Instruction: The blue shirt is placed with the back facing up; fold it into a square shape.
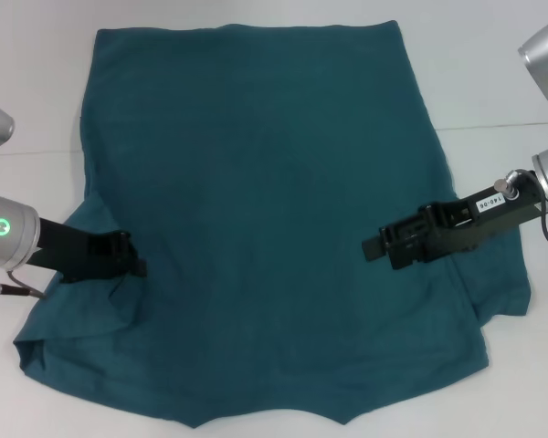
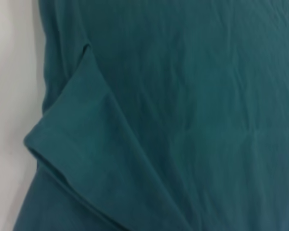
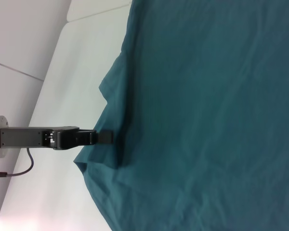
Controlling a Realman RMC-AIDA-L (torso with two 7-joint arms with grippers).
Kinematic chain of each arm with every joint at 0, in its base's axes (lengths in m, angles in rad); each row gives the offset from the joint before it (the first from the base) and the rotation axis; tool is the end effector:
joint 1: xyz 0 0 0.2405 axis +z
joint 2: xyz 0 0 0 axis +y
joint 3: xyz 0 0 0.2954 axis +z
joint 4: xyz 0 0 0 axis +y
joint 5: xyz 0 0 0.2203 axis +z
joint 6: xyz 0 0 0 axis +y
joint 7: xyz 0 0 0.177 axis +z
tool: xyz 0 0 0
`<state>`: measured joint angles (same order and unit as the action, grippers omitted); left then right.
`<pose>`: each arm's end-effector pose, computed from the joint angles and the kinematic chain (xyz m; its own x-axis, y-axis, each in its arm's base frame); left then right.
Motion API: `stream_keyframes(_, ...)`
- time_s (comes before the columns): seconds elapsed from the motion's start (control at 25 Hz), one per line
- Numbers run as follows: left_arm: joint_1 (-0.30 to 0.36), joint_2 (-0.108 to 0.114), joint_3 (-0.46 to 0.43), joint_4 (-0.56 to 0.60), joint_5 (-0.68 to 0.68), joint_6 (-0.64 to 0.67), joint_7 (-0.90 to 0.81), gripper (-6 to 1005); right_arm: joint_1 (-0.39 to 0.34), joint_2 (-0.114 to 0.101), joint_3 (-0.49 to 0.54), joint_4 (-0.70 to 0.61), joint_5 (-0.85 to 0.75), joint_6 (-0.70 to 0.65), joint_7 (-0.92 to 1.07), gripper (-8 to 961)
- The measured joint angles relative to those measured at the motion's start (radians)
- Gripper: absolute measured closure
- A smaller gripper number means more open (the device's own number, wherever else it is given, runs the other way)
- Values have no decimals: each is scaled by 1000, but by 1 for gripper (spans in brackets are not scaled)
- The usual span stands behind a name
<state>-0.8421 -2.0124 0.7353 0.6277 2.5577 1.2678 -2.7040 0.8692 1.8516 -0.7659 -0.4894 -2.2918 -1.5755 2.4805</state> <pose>-0.2780 0.4619 -0.0410 0.1478 0.9481 0.2817 0.9741 -0.0902 -0.2073 0.2477 0.4416 0.0012 0.2878 -0.9485 -0.1323 -0.9541 -0.2958 0.0457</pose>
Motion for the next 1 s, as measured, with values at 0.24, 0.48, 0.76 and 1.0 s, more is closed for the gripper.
stream_keyframes(0.24, -2, -15, 2, 13, 0, -21, 5, 995, -1, 0, 0, 0, -1, 2, 0, 249)
stream_keyframes(0.48, -9, -22, 47, 28, -1, -31, 7, 995, -1, 0, 1, 0, -1, 3, 0, 249)
stream_keyframes(0.76, -18, -29, 49, 28, -15, -44, 9, 995, -1, 0, 1, 0, 0, 5, 0, 249)
stream_keyframes(1.0, -27, -27, 110, 27, -4, -40, 24, 958, -3, 0, 0, 0, 1, 5, 0, 249)
